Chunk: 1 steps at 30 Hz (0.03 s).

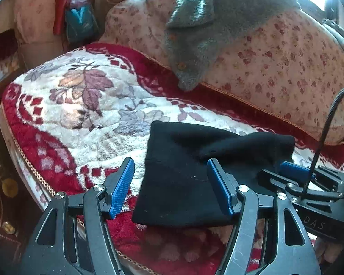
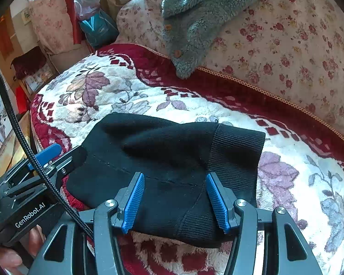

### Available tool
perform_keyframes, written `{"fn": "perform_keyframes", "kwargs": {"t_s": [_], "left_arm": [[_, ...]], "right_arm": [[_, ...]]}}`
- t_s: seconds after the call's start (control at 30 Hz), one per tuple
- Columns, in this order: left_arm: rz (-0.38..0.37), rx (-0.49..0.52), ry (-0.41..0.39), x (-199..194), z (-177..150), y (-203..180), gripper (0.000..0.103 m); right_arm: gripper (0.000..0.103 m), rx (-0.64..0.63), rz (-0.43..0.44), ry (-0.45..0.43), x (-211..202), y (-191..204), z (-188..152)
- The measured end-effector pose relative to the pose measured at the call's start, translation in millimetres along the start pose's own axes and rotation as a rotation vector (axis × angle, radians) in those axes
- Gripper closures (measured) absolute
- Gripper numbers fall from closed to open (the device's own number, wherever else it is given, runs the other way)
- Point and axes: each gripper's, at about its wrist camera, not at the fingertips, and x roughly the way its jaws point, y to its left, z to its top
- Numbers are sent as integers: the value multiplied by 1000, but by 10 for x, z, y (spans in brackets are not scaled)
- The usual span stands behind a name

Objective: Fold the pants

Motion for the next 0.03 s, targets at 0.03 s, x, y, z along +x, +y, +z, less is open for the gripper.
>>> {"fn": "perform_keyframes", "kwargs": {"t_s": [0.03], "left_arm": [[-1, 6, 4, -14, 6, -41, 37]], "right_arm": [[49, 3, 3, -2, -11, -12, 0]]}}
